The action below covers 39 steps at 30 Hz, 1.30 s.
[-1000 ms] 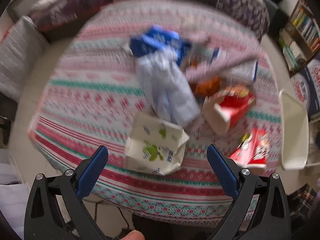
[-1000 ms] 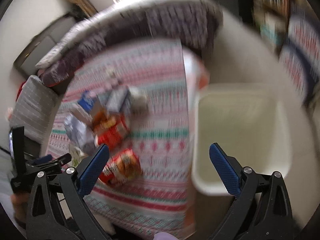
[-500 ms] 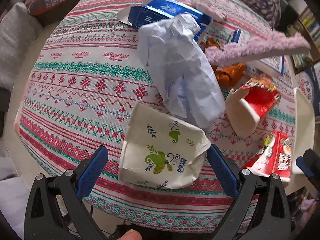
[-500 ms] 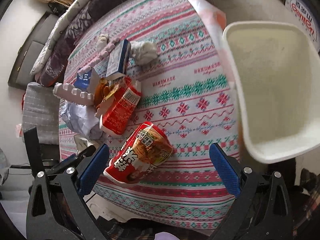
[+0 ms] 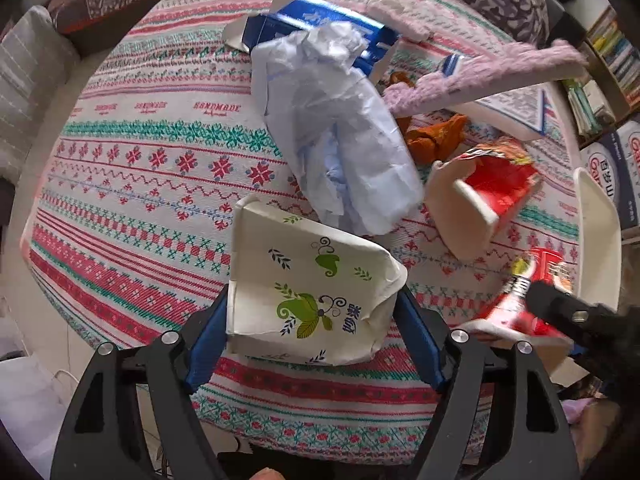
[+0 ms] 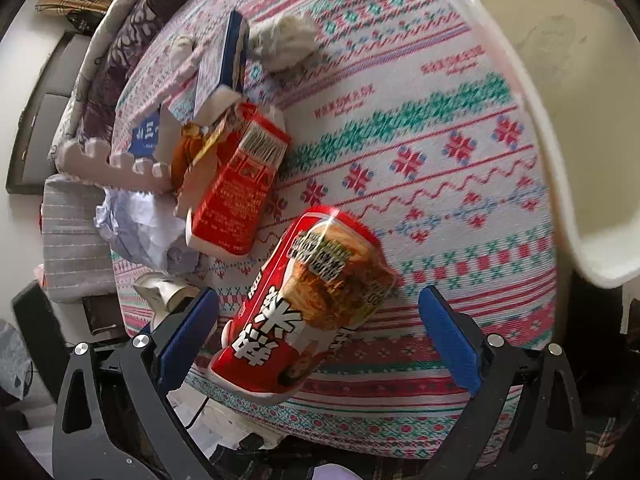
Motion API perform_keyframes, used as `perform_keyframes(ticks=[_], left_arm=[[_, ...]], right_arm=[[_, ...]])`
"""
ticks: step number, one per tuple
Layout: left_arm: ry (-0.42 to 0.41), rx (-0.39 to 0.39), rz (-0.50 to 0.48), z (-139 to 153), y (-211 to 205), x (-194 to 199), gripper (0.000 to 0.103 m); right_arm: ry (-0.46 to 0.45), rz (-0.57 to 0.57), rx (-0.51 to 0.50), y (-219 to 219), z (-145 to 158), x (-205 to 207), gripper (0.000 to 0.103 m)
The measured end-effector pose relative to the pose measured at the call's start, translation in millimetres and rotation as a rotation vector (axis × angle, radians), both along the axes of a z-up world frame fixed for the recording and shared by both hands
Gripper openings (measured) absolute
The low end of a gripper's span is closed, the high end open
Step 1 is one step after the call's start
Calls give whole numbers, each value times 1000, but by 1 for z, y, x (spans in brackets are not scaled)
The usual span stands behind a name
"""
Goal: Collect trash
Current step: 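Grasp the red snack cup with the right gripper and lift it, then drop the red snack cup into the white bin with the right gripper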
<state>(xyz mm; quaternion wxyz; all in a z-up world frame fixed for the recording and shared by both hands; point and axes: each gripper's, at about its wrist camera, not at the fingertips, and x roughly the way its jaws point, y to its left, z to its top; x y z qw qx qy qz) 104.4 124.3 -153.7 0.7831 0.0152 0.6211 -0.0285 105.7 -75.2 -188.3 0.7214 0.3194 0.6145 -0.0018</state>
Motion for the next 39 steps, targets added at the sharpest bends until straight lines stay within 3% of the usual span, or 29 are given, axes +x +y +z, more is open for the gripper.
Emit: perform_keyframes(ticks=[3,6,9,11,16,28,39], left_arm=[[-40,-20,10,21,1,-11,76],[-76,-63,49,40,14,-17,76],[-113,-115,98,61,29,-25,76],[-129,-135,119,67,33,-5,76],[-197,-178,160,78,32,17,76],[-345,-229,146,108,11,10,76],[-495,-218,93,136,-29,0,76]], right_arm=[[-13,55,-34,10,0,2,76],[-44,78,-56,13,5,3,67],[-98,120,-80,18,18,5,47],[-136,143,-104,19,27,5,37],[-219,150,-125,7,49,6,34],[-413,116,-200,-24,100,-21,34],[-525,69,-384,-55,128,-31,35]])
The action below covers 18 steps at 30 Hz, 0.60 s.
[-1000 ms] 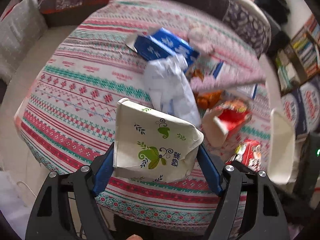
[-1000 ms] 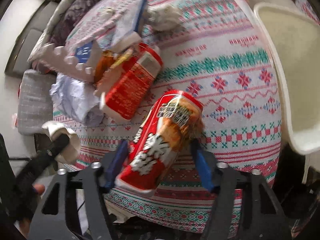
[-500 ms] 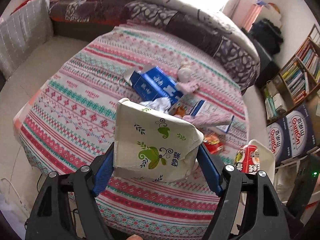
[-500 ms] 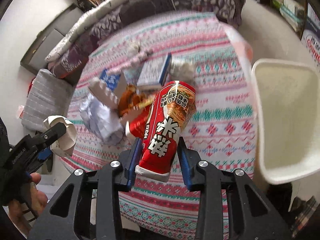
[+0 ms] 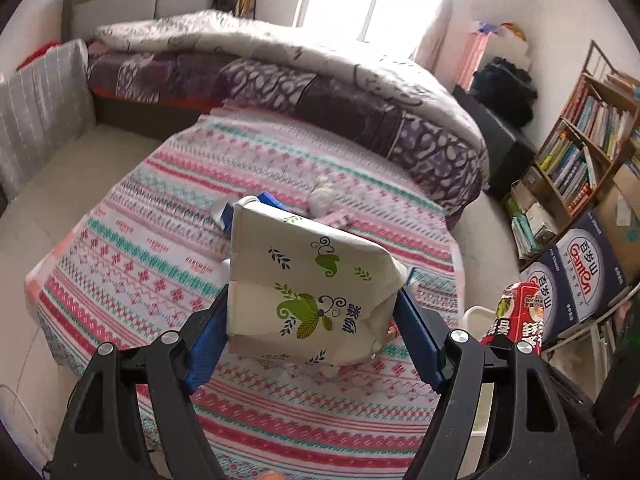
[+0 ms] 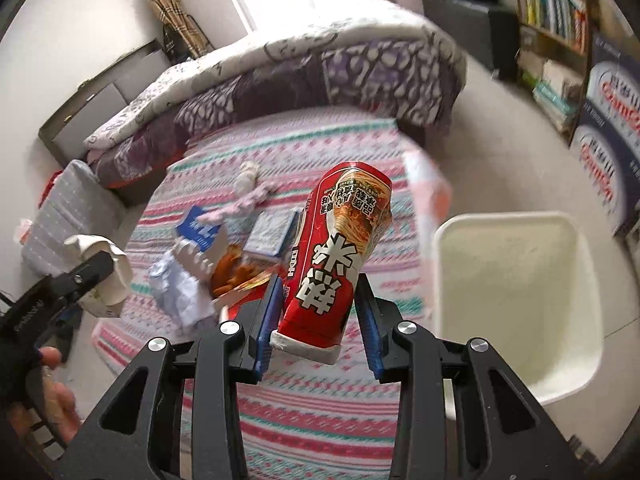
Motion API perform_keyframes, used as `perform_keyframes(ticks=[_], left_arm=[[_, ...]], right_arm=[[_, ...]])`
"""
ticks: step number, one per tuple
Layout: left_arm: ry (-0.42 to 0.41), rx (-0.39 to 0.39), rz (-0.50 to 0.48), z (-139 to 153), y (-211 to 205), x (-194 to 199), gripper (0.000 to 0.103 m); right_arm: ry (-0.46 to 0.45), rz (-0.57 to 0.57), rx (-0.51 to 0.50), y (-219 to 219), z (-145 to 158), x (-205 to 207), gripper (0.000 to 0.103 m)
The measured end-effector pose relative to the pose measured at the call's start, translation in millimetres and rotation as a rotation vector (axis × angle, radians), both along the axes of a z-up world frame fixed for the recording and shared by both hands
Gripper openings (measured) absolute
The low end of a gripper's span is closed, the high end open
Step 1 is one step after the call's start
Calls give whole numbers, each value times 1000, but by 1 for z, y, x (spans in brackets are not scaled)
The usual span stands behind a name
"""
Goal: Collect trash
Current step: 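Drop the red snack cup into the white bin with the right gripper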
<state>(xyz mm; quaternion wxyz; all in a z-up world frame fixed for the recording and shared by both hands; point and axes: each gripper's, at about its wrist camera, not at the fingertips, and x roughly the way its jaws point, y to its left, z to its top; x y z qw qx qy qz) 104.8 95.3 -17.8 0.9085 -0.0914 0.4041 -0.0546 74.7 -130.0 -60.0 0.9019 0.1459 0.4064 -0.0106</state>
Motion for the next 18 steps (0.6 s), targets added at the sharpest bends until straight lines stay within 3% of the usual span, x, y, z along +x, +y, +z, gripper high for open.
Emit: perform_keyframes(ticks=[6,18], left_arm=[[-55,27,-47,6,-31,-5,76],[-89,36,-152,3,-96,-6,76]], right_arm=[[-28,-64,-70,-28,7,-8,35],[-16,-200,-181,-82,10,-22,37]])
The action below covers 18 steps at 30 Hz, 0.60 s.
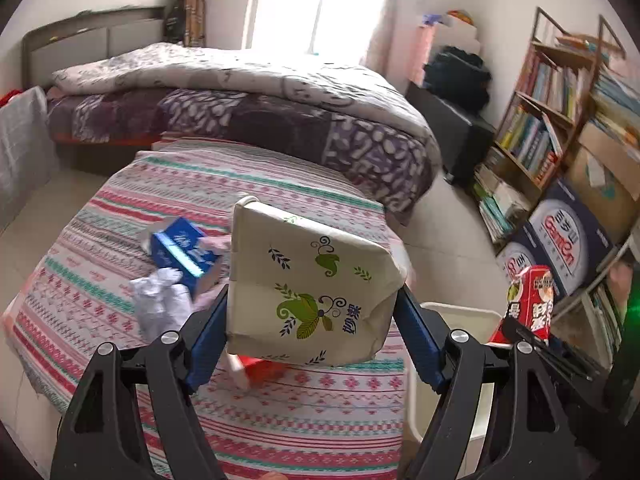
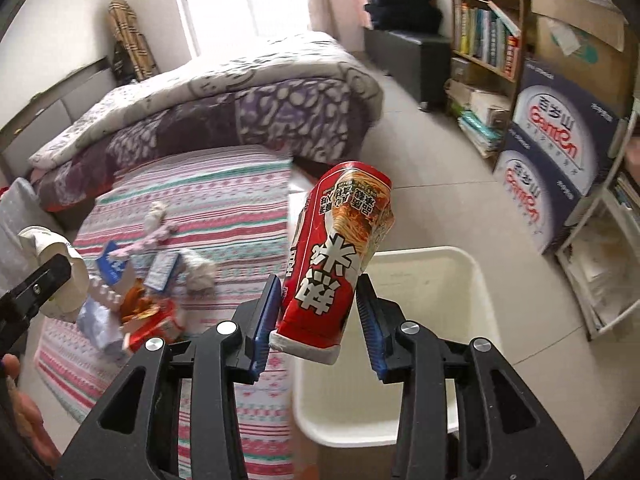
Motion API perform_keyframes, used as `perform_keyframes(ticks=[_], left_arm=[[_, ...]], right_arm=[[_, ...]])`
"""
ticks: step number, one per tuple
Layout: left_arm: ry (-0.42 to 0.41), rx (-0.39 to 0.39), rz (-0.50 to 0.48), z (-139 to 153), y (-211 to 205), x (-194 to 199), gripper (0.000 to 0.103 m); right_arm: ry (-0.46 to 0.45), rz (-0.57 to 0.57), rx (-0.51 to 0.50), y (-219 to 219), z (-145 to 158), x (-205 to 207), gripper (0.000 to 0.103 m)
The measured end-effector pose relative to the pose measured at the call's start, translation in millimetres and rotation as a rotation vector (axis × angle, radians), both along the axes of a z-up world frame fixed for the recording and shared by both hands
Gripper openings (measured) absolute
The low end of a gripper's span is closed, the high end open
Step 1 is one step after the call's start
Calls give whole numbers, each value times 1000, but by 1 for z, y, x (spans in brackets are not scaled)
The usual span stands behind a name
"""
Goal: Collect trash
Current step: 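Drop the red snack cup into the white bin with the right gripper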
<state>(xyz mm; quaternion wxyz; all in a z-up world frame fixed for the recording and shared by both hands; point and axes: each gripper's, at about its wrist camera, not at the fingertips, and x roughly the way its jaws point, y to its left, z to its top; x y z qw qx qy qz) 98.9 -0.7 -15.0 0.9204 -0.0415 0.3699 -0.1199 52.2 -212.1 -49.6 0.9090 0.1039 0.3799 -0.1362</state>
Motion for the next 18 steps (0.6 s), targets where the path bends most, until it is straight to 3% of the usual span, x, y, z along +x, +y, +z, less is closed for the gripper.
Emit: perform_keyframes(ticks=[6,12,14,18], left_arm=[[7,27,-74,-11,-39,-1,76],[16,48,-143,-22,-73,-5,76],[22,54,-165,-27,-84,-6,76],[33,64,-198,-34,-102,-6,76]], right_arm=[[2,-53,-30,-23,3,-7,39],[13,-123,-20,-53,3,-16,51],[11,-149,-16,-62,3,-19,61],[2,-193,-2,-80,4,-27,67]])
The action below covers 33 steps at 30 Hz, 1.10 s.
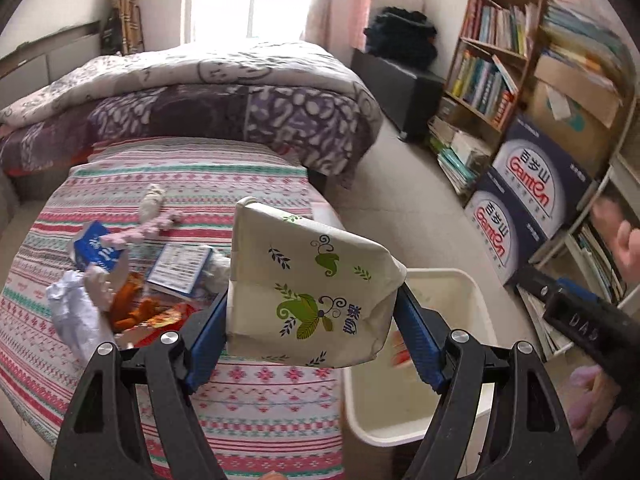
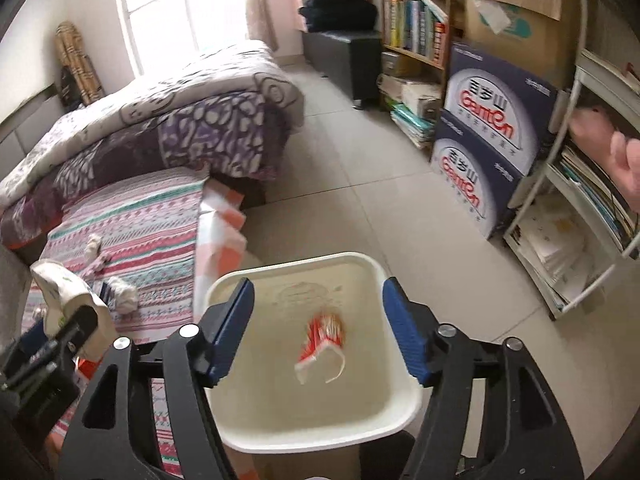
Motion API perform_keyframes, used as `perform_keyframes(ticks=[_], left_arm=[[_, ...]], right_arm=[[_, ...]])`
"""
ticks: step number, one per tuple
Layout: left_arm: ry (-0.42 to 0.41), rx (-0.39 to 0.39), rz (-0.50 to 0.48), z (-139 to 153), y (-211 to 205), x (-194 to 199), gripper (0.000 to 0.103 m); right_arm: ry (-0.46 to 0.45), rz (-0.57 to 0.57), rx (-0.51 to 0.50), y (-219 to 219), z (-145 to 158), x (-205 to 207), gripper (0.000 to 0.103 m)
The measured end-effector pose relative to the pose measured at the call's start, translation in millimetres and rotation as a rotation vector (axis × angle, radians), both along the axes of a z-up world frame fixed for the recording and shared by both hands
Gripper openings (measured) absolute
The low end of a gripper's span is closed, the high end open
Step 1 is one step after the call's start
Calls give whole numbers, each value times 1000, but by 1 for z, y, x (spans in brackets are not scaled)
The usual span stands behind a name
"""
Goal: Collect trash
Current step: 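Drop the red snack cup into the white bin with the right gripper, then release the white paper cup into the white bin with the left gripper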
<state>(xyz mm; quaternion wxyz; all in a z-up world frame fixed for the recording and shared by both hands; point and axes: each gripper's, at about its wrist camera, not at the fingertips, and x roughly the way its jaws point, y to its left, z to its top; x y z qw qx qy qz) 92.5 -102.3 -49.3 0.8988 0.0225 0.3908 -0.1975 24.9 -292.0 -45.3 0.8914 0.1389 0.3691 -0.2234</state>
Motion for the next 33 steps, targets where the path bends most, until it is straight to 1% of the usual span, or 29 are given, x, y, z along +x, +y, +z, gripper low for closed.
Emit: perform_keyframes(ticks=[8,16,18,20,22,23,26,29,31,33], left_arm=[[17,14,-57,-12,-30,-3,76],[31,17,-113,-22,-57,-6,77],[35,17,-137,-24,-63,-7,78],[34,19,-163,-25,-69,-10,80],[33,23,-188,-26,-74,-13,86],[28,27,-197,-25,-75,-14,89],[26,33,-206,-26,-73,-15,90],[37,39,-203,-25,-65,-12,90],[46,53,-195,-25,-57,-8,90],[57,84,-186,-26,-49,-5,90]], right_arm=[[-18,-66,19,-25,3,-11,75],[-22,-117,25,-43,2,-17,78],[-26,-131,16,-46,3,-19,81],[-33,-146,9,-47,3,-20,86],[-44,-163,11,-49,3,-22,90],[-47,-168,15,-50,4,-22,90],[-61,-180,29,-51,5,-22,93],[-61,-169,28,-46,5,-19,93],[-58,-154,27,-40,4,-16,94],[-53,-129,29,-31,4,-11,95]])
